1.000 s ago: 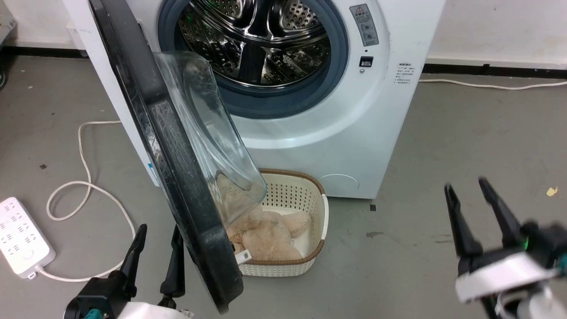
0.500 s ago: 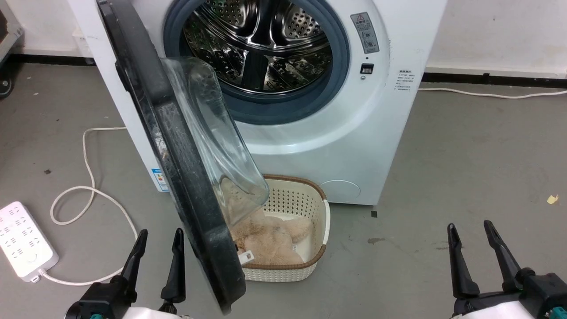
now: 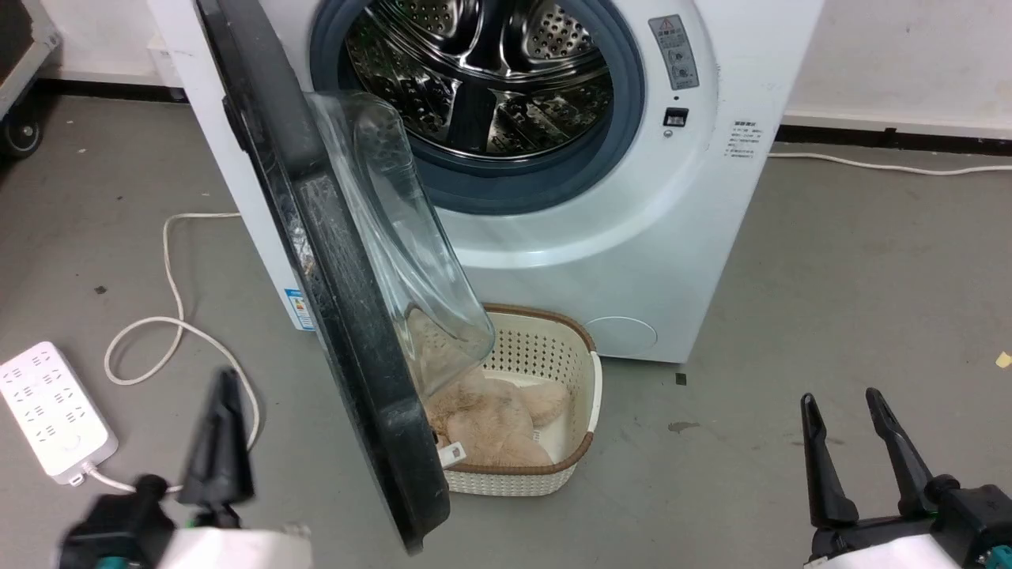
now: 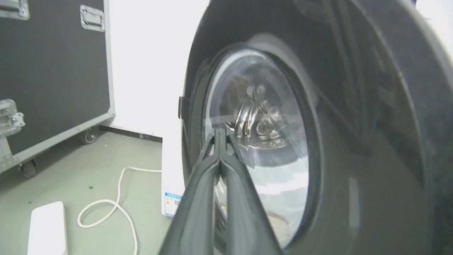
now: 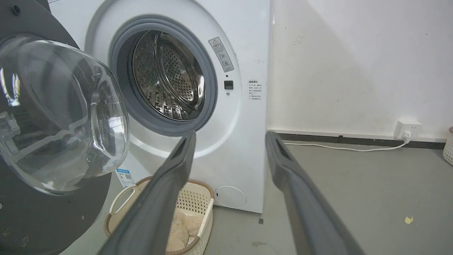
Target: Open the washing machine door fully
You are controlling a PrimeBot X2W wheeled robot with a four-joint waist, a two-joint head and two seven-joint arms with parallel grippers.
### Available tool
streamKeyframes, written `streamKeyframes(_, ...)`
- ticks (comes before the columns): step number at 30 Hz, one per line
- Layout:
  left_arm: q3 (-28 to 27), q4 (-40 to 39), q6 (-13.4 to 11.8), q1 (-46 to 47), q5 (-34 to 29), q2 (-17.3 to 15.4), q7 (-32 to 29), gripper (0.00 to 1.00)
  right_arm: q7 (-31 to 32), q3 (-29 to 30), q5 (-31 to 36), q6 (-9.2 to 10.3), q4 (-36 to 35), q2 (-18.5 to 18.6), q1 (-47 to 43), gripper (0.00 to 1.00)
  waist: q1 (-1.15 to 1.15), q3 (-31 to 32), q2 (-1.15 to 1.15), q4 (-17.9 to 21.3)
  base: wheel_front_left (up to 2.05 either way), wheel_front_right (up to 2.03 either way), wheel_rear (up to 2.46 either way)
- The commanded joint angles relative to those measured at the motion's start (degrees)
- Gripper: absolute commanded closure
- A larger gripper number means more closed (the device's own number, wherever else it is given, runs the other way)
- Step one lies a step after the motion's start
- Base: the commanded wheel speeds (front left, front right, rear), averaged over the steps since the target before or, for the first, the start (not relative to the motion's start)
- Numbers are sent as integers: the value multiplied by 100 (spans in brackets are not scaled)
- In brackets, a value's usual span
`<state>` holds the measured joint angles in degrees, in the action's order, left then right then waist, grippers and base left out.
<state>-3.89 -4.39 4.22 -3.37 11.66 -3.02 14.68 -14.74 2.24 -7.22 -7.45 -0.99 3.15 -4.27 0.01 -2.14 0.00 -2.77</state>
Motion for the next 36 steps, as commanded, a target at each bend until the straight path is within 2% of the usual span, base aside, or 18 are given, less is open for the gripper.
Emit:
streamKeyframes(1,-79,-208,-75,105,44,1,32,100,-26,17,-49,-3,-42,-26,29,0,-1,11,0,-13,0,0,0)
streamKeyframes(6,-204,-1132,-307,511,344,10,32,100,-26,60,-64,-3,-56,-26,13,0,-1,61,0,-94,0,0,0)
streamKeyframes(10,-31,-1774,-409,908,282,12,2,100,-26,107,-52,-3,-45,-26,-31,0,-1,149,0,-165,0,0,0)
streamKeyframes(15,349,-2563,-404,1298,89,-34,-510,100,-26,74,-46,-3,-46,-27,-9,0,-1,232,0,-169,0,0,0)
streamKeyframes(19,853,-2886,-346,1309,67,-27,-1061,100,-26,100,-69,-3,-80,-27,7,0,-1,253,0,-164,0,0,0)
streamKeyframes(24,1782,-2856,-288,979,128,-11,-1718,100,-26,105,-121,-3,-88,-27,-4,0,-1,235,0,-171,0,0,0)
streamKeyframes(29,2551,-2486,-291,581,255,1,-1920,100,-26,106,-136,-3,-71,-27,18,0,-1,181,0,-170,0,0,0)
streamKeyframes(33,2916,-1950,-327,343,323,5,-1918,100,-26,93,-144,-3,-67,-27,57,0,-1,122,0,-162,0,0,0)
streamKeyframes(36,3021,-1441,-486,161,331,7,-2018,100,-26,92,-157,-3,-57,-27,82,0,-1,90,0,-153,0,0,0)
